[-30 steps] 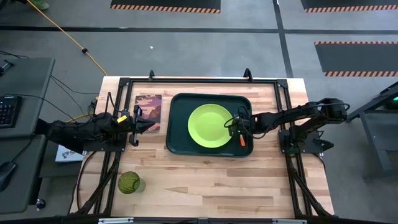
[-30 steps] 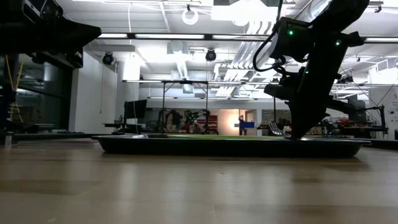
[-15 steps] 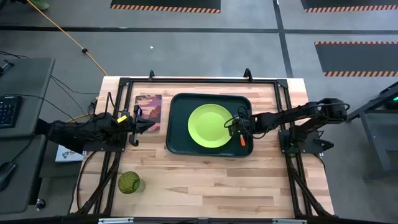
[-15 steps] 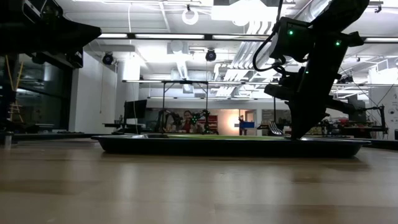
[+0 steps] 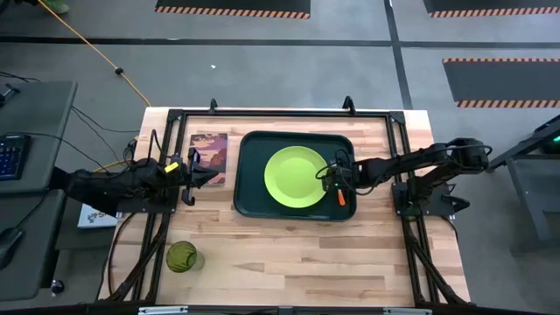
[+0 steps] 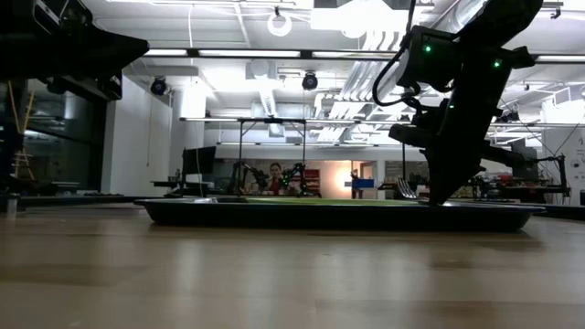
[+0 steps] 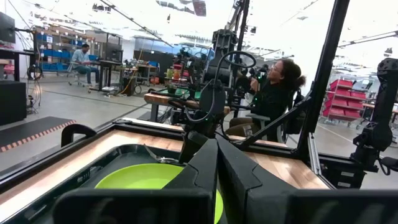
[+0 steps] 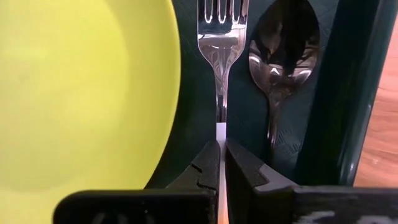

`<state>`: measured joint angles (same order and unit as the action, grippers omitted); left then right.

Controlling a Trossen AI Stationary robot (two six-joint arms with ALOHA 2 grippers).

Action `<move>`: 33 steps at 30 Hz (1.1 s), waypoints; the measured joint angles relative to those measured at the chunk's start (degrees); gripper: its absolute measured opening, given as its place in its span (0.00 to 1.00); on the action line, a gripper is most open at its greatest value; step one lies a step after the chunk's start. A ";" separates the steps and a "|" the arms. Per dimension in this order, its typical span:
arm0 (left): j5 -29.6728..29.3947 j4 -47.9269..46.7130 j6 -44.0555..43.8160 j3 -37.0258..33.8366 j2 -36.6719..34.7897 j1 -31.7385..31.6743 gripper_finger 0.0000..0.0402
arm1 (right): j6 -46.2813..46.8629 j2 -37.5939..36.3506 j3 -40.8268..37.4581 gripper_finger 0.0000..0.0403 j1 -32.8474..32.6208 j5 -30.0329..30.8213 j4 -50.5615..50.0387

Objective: Pick and place plate/cup/fork/spoon on tray
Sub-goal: Put the orange fork on the black serving tray to the left of the black spoon

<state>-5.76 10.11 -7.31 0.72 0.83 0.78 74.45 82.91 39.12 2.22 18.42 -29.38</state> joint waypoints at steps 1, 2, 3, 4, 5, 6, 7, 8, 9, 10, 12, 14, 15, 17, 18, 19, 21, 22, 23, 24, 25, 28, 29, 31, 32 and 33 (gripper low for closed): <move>0.01 0.01 0.00 0.00 0.00 0.01 0.01 | 0.22 0.00 0.00 0.00 0.00 0.02 -0.16; 0.02 0.02 0.00 0.01 0.00 0.00 0.01 | 0.61 0.00 0.00 0.00 0.00 0.02 -0.31; 0.00 0.01 0.00 0.01 0.00 0.02 0.01 | 1.42 0.00 0.00 0.00 0.00 0.03 -0.45; 0.02 0.00 0.00 0.01 0.01 0.00 0.01 | 2.70 0.00 0.00 0.00 0.00 0.11 -0.68; 0.02 0.01 0.00 0.00 0.01 0.02 0.01 | 4.14 0.00 0.00 0.00 0.00 0.27 -0.91; 0.02 0.02 0.00 0.00 -0.01 0.01 0.01 | 5.40 0.00 0.00 0.00 0.00 0.58 -1.08; 0.02 0.00 0.00 0.01 0.01 0.00 0.01 | 6.49 0.00 0.00 0.00 0.00 0.91 -1.12; 0.02 0.00 0.00 0.01 0.01 0.00 0.01 | 7.31 0.00 0.00 0.00 0.00 1.14 -1.08; 0.01 0.02 0.00 -0.01 0.01 0.00 0.01 | 8.16 0.00 0.00 0.00 0.00 1.16 -1.08; 0.01 0.00 0.00 0.01 0.00 0.00 0.01 | 9.10 0.00 0.00 0.00 0.00 1.19 -1.07; 0.01 0.01 0.00 0.01 0.01 0.00 0.01 | 10.07 0.00 0.00 0.00 0.00 1.14 -1.06; 0.00 0.02 0.00 -0.01 -0.01 0.00 0.01 | 10.05 0.01 0.00 0.00 0.00 1.07 -1.04; 0.02 0.00 0.00 0.01 0.01 0.00 0.01 | 9.91 0.00 0.00 0.00 0.00 1.02 -1.03; 0.00 0.01 0.00 0.00 0.01 0.00 0.01 | 9.25 0.00 0.00 0.00 0.00 0.85 -1.01; 0.02 0.01 0.00 -0.01 0.01 0.00 0.01 | 9.25 0.00 0.00 0.00 0.00 0.83 -1.03; 0.01 0.00 0.00 0.01 0.01 0.00 0.01 | 9.25 0.02 0.00 0.00 0.00 0.83 -1.01; 0.02 0.01 0.00 0.00 0.00 0.00 0.01 | 9.19 0.00 0.00 0.00 0.00 0.83 -1.01; 0.00 0.00 0.00 0.00 0.01 0.00 0.01 | 9.17 0.00 0.00 0.00 0.00 0.83 -1.01; 0.00 0.00 0.00 0.01 0.01 0.00 0.01 | 9.15 0.01 0.00 0.00 0.00 0.80 -1.01; 0.02 0.00 0.00 0.01 0.01 0.00 0.01 | 9.14 0.00 0.00 0.00 0.00 0.80 -1.01; 0.01 0.00 0.00 -0.01 0.01 0.01 0.01 | 9.14 0.02 0.00 0.00 0.00 0.78 -1.01; 0.01 0.02 0.00 0.01 0.00 0.00 0.01 | 9.12 0.00 0.00 0.00 0.00 0.63 -1.04; 0.02 0.00 0.00 0.01 0.00 0.01 0.01 | 9.12 0.02 0.00 0.00 0.00 0.63 -1.05; 0.02 0.00 0.00 0.01 0.01 0.00 0.01 | 9.10 0.01 0.00 0.00 0.00 0.63 -1.20; 0.00 0.02 0.00 -0.01 -0.01 0.02 0.01 | 9.10 0.02 0.00 0.00 0.00 0.63 -1.25; 0.01 0.00 0.00 0.00 0.01 0.00 0.01 | 9.10 0.01 0.00 0.00 0.00 0.63 -1.23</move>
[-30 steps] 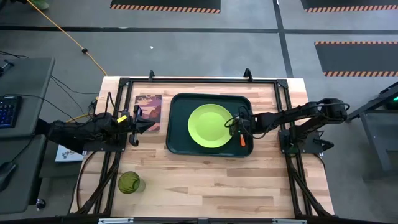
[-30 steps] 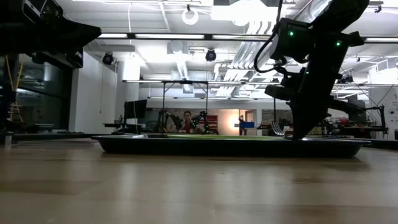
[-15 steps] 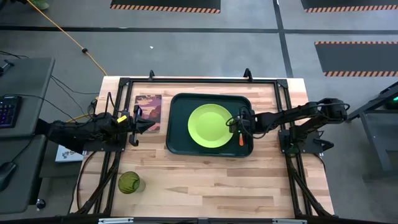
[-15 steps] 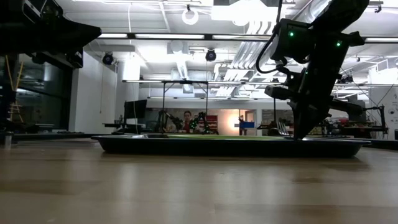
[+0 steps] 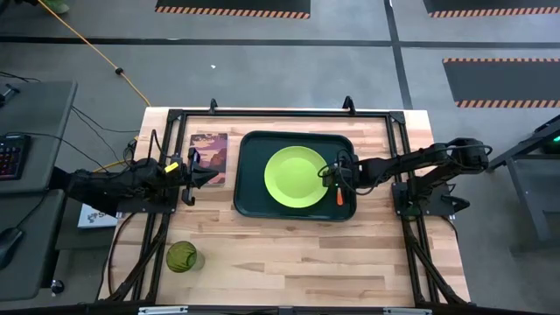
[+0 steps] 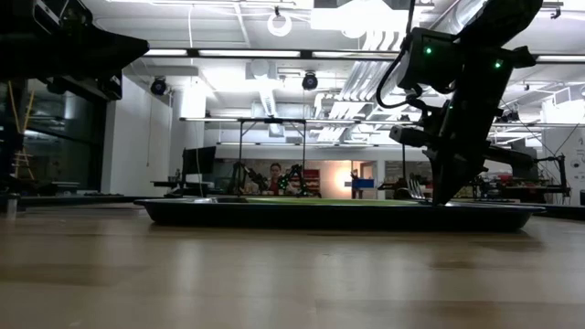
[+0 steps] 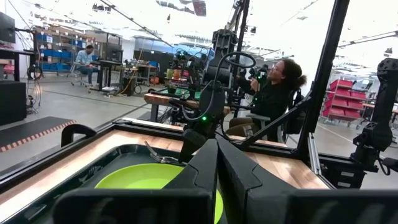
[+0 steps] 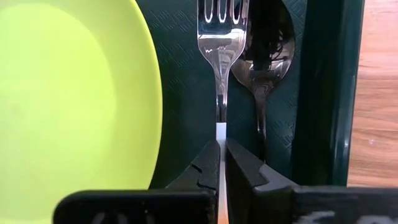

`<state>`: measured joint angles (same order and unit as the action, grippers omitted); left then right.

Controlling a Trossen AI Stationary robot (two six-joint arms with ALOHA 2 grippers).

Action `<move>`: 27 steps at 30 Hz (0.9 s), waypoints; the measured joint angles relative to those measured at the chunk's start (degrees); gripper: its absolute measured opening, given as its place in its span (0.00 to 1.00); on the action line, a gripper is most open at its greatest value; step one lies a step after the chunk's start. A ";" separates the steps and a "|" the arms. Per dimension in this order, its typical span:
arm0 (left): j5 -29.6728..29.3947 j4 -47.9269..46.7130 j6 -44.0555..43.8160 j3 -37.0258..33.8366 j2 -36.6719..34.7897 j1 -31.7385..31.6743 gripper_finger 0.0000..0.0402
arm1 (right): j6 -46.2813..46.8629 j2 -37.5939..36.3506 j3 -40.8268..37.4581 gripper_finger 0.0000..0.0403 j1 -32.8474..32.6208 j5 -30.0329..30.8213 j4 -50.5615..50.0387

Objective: Pick and place plate/cup/fork/spoon on tray
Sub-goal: Put the orange fork on the black serving tray to the left of the black spoon, then put the green cup on the black serving tray to the top left of the green plate

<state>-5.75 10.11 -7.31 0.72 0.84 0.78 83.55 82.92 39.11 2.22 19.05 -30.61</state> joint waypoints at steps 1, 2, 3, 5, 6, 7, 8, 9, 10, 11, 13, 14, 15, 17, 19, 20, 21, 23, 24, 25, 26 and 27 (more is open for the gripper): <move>0.01 0.00 0.00 -0.01 -0.02 0.00 0.01 | 0.00 -0.01 0.00 0.00 0.00 0.00 -0.02; 0.00 0.02 0.00 0.01 -0.02 0.00 0.01 | 0.00 0.02 0.00 0.00 0.00 0.00 0.00; 0.01 0.00 0.00 0.01 -0.01 0.02 0.01 | 0.00 -0.01 0.00 0.00 0.00 0.02 -0.01; 0.00 0.02 0.00 0.00 0.00 0.01 0.01 | -0.02 0.02 0.00 0.00 0.00 0.04 0.00; 0.00 0.00 0.00 0.00 -0.01 0.01 0.01 | -0.02 0.00 0.00 0.00 0.00 0.21 0.00; 0.00 0.00 0.00 0.01 -0.02 0.01 0.01 | -0.03 -0.01 0.00 0.00 0.00 0.42 -0.01; 0.01 0.00 0.00 0.01 -0.02 0.02 0.01 | -0.03 0.01 0.00 0.00 0.01 0.45 0.00; 0.01 0.00 0.00 -0.01 -0.02 0.00 0.01 | -0.03 0.01 0.00 0.00 0.01 0.46 0.00; 0.01 0.00 0.00 0.01 -0.01 0.00 0.01 | -0.02 0.00 0.00 0.00 0.00 0.50 0.00; 0.01 0.00 0.00 0.00 -0.02 0.00 0.01 | -0.04 0.01 0.00 0.00 0.00 0.55 0.00; 0.01 0.00 0.00 0.01 -0.02 0.00 0.01 | -0.18 0.02 0.00 0.00 0.00 0.57 0.00; 0.00 0.00 0.00 0.00 -0.01 0.01 0.01 | -0.24 0.02 0.00 0.00 0.00 0.68 0.02; 0.01 0.00 0.00 0.01 0.00 0.02 0.01 | -0.26 -0.01 0.00 0.00 0.00 0.70 0.02; 0.00 0.00 0.00 0.00 -0.01 0.02 0.01 | -0.33 0.02 0.00 0.00 0.00 0.70 0.02; 0.01 0.02 0.00 0.01 0.00 0.00 0.01 | -1.05 0.02 0.00 0.02 0.00 0.72 0.05; 0.01 0.00 0.00 0.01 -0.02 0.00 0.01 | -1.32 0.00 0.00 0.04 0.00 0.73 0.18; 0.01 0.02 0.00 0.01 0.00 0.01 0.01 | -1.38 0.02 0.00 0.06 0.00 0.75 0.47; 0.00 0.00 0.00 0.00 -0.01 0.01 0.01 | -1.34 0.02 0.00 0.12 0.01 0.87 1.20; 0.00 0.00 0.00 0.00 -0.01 0.01 0.01 | -1.28 0.02 0.00 0.15 0.02 0.99 1.36; 0.01 0.00 0.00 0.01 -0.02 0.00 0.01 | -1.28 0.02 0.00 0.18 0.00 1.29 1.55; 0.01 0.00 0.00 -0.01 -0.02 0.00 0.01 | -1.27 0.02 0.00 0.21 0.01 1.61 1.79; 0.00 0.02 0.00 0.00 -0.01 0.01 0.01 | -1.22 0.02 0.00 0.24 0.02 1.85 1.98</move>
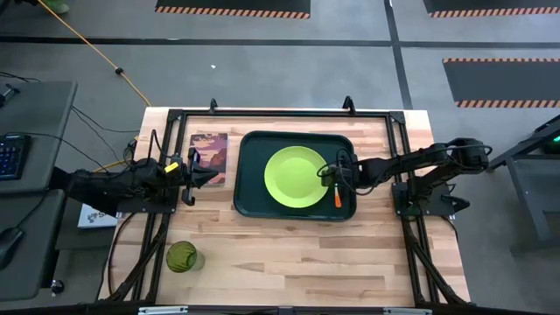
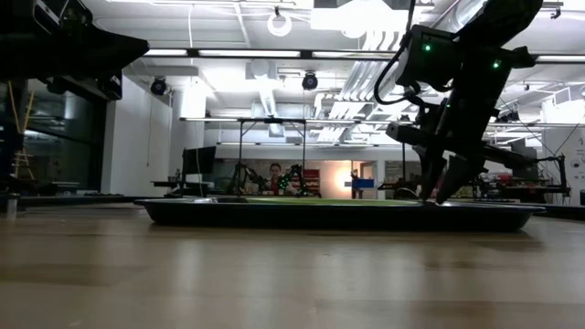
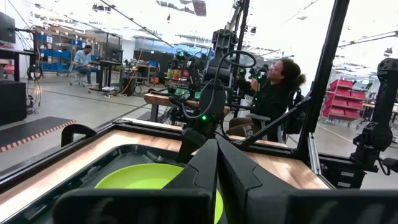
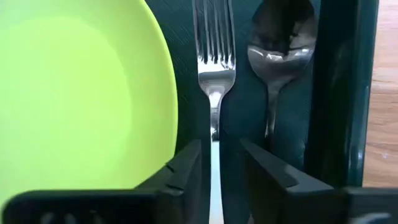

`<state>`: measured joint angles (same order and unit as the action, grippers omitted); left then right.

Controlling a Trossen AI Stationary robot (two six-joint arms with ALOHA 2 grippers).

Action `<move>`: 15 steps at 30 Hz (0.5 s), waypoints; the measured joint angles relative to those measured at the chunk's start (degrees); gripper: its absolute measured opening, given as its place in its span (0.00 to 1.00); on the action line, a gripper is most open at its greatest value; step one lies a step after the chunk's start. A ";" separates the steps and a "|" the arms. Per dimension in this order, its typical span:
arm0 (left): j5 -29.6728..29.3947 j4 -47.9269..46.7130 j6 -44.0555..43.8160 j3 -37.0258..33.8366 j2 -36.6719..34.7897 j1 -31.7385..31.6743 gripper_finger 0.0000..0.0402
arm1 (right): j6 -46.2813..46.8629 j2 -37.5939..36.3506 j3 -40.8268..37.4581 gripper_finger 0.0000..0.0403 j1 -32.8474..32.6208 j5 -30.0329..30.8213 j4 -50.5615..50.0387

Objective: Pick and place plate/cup/fork/spoon on tray
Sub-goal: Put the green cup on the black serving tray to the top left of the green plate

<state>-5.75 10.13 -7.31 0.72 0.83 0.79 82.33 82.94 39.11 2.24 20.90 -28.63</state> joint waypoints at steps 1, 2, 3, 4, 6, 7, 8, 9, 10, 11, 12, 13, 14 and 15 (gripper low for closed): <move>0.00 -0.01 0.00 0.00 0.01 0.00 0.01 | 0.09 0.00 0.00 0.26 -0.02 0.20 0.05; 0.01 -0.02 0.00 0.01 0.01 -0.01 0.01 | 0.12 0.00 0.00 0.28 -0.01 0.35 0.06; 0.00 -0.02 0.00 0.00 0.01 0.01 0.01 | 0.12 0.00 0.00 0.30 -0.02 0.49 0.07; -0.01 -0.02 0.00 -0.01 -0.01 -0.01 0.01 | 0.10 0.00 0.00 0.32 -0.02 0.60 0.07; 0.01 -0.02 0.00 0.01 0.01 -0.01 0.01 | 0.10 0.00 0.00 0.34 -0.02 0.70 0.07; -0.01 0.00 0.00 -0.01 0.01 -0.01 0.01 | 0.11 0.00 0.00 0.35 -0.02 0.96 0.05; 0.01 -0.02 0.00 0.01 -0.01 -0.01 0.01 | 0.10 0.00 0.00 0.35 -0.01 1.33 0.05; 0.01 -0.01 0.00 0.01 0.01 0.00 0.01 | 0.05 0.00 0.00 0.36 0.00 1.54 0.07; 0.01 -0.02 0.00 0.00 0.00 -0.01 0.01 | -0.17 0.00 0.00 0.36 -0.01 1.64 0.06; 0.00 -0.02 0.00 0.00 -0.01 0.00 0.01 | -0.36 0.00 0.00 0.36 -0.02 1.74 0.07; 0.01 -0.01 0.00 0.00 0.00 -0.01 0.01 | -0.97 0.00 0.00 0.36 -0.02 2.08 0.07; -0.01 -0.02 0.00 -0.01 0.01 0.01 0.01 | -1.72 0.00 0.00 0.36 -0.02 2.17 0.07; 0.01 -0.02 0.00 0.00 0.01 -0.01 0.01 | -2.88 0.00 0.00 0.36 -0.02 2.13 0.07; -0.01 -0.02 0.00 0.01 -0.01 -0.01 0.01 | -4.15 0.00 0.00 0.36 -0.01 2.07 0.07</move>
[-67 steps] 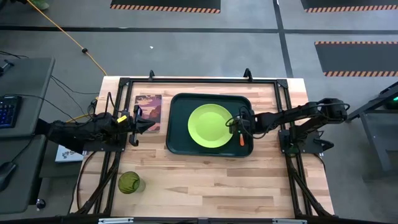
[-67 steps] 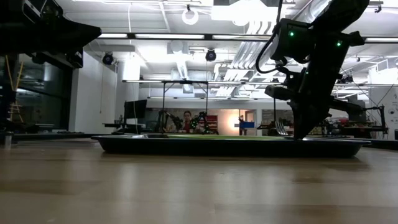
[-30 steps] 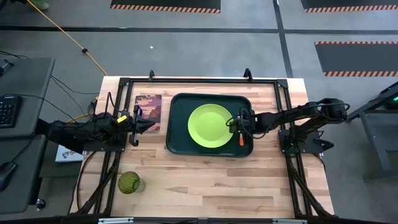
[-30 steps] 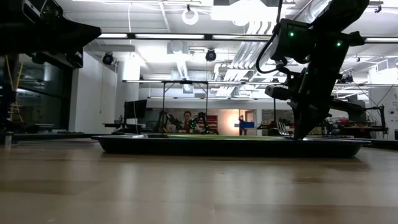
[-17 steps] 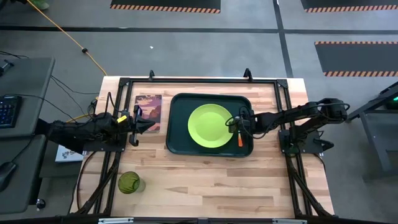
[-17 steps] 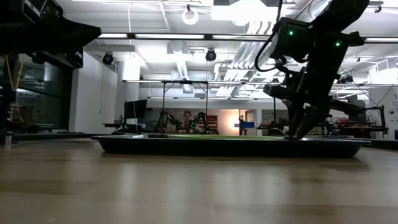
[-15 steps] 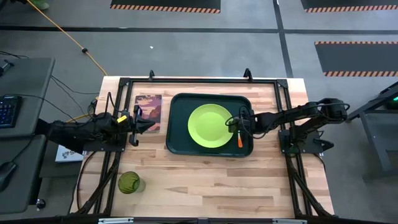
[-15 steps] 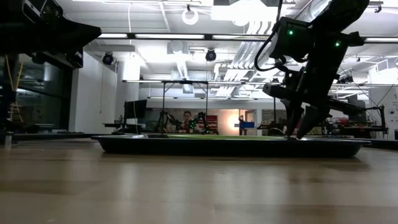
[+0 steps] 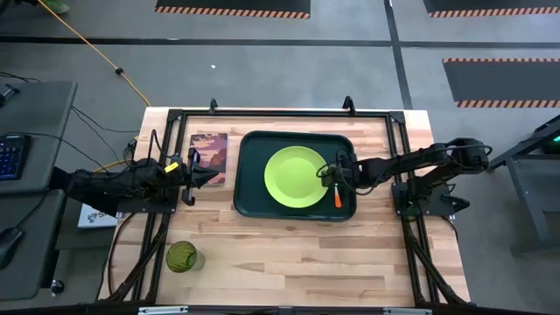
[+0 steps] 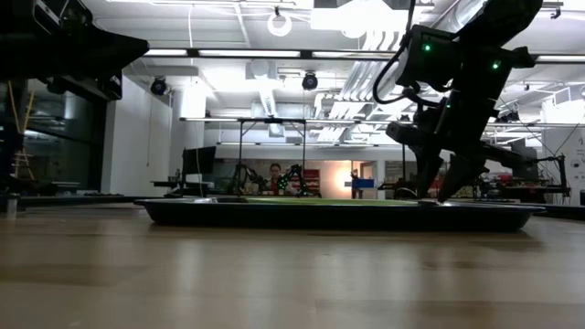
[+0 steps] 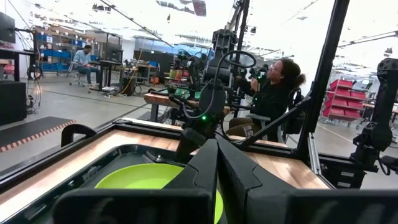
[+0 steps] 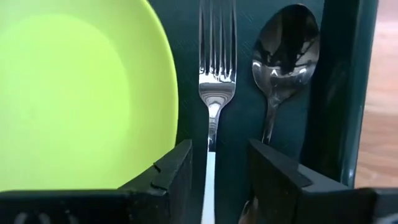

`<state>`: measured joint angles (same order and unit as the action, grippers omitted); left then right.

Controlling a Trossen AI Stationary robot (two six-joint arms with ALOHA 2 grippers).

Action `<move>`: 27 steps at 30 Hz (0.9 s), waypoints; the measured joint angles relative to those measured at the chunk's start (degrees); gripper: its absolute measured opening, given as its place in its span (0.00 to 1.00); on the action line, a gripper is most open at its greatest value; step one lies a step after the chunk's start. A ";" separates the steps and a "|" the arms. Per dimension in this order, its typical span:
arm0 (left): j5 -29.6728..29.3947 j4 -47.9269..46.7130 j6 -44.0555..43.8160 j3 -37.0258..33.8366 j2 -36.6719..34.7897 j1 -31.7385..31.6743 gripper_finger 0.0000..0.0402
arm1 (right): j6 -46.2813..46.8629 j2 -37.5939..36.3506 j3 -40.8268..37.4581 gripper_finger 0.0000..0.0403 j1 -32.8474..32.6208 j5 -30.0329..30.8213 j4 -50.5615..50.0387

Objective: Pick and place plate/cup/fork/spoon on tray
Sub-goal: Put the green cup on the black serving tray to the top left of the green plate

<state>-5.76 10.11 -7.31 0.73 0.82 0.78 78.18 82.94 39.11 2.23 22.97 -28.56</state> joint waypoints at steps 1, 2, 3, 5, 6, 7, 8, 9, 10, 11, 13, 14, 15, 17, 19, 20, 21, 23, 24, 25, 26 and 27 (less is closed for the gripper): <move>0.02 0.00 0.00 0.00 0.00 0.00 0.01 | -1.33 0.00 0.02 0.36 -0.01 0.00 -0.02; 0.01 0.00 0.00 -0.01 0.02 0.01 0.01 | -2.47 0.00 0.00 0.36 0.01 -0.13 -0.02; 0.02 0.02 0.00 -0.01 0.02 0.01 0.01 | -3.64 0.00 0.00 0.36 0.00 -0.53 -0.04; 0.02 0.02 0.00 -0.02 0.00 0.02 0.01 | -6.18 0.02 0.18 0.36 0.01 -0.95 -0.21; 0.02 0.02 0.00 0.00 0.02 0.00 0.01 | -7.79 0.02 0.49 0.36 0.01 -1.01 -0.38; 0.01 0.00 0.00 -0.02 0.02 0.00 0.01 | -9.46 -0.05 1.06 0.36 -0.01 -1.05 -0.62; 0.02 0.00 0.00 -0.02 0.02 0.01 0.01 | -11.27 -0.32 1.77 0.36 -0.01 -1.05 -0.87; 0.02 0.02 0.00 -0.02 0.02 0.00 0.01 | -13.15 -0.82 2.64 0.36 -0.01 -0.96 -1.46; 0.02 0.00 0.00 -0.01 0.02 0.00 0.01 | -15.17 -1.40 3.63 0.36 -0.01 -0.75 -2.30; 0.01 0.00 0.00 -0.01 0.01 0.00 0.01 | -17.01 -2.26 4.72 0.36 -0.01 -0.25 -3.31; 0.02 0.02 0.00 0.00 0.02 0.00 0.01 | -20.56 -4.16 6.69 0.36 -0.33 1.80 -5.72; 0.02 0.00 0.00 -0.02 0.00 0.00 0.01 | -22.23 -5.26 7.50 0.36 -0.84 3.14 -6.59; 0.00 0.00 0.00 0.00 0.01 0.00 0.01 | -24.36 -6.43 8.01 0.36 -1.52 4.90 -7.04; 0.00 0.02 0.00 0.00 0.02 0.00 0.01 | -28.36 -9.06 8.04 0.36 -3.77 7.32 -7.83; 0.02 0.00 0.00 -0.01 0.00 0.00 0.01 | -29.25 -11.47 7.22 0.36 -6.45 9.59 -9.45; 0.00 0.00 0.00 0.00 0.00 0.00 0.01 | -28.66 -12.69 6.51 0.36 -7.88 10.84 -10.80; 0.02 0.02 0.00 -0.01 0.02 0.00 0.01 | -27.40 -13.93 5.68 0.36 -9.38 11.84 -11.90; 0.00 0.00 0.00 -0.01 0.01 0.01 0.01 | -24.89 -16.76 3.64 0.36 -12.69 13.53 -12.66; 0.01 0.02 0.00 -0.01 0.01 0.00 0.01 | -24.07 -18.26 2.47 0.36 -14.69 14.30 -12.54; 0.00 0.01 0.00 -0.01 0.02 0.00 0.01 | -23.42 -19.61 1.36 0.36 -16.72 15.23 -12.05; 0.02 0.00 0.00 0.00 0.02 0.00 0.01 | -22.97 -20.92 0.16 0.36 -18.89 16.71 -10.97; 0.00 0.01 0.00 -0.01 0.02 0.02 0.01 | -23.09 -22.22 -1.08 0.36 -21.08 18.55 -9.40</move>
<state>-5.76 10.12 -7.31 0.72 0.84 0.79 55.08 60.71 38.03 -18.85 41.52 -37.95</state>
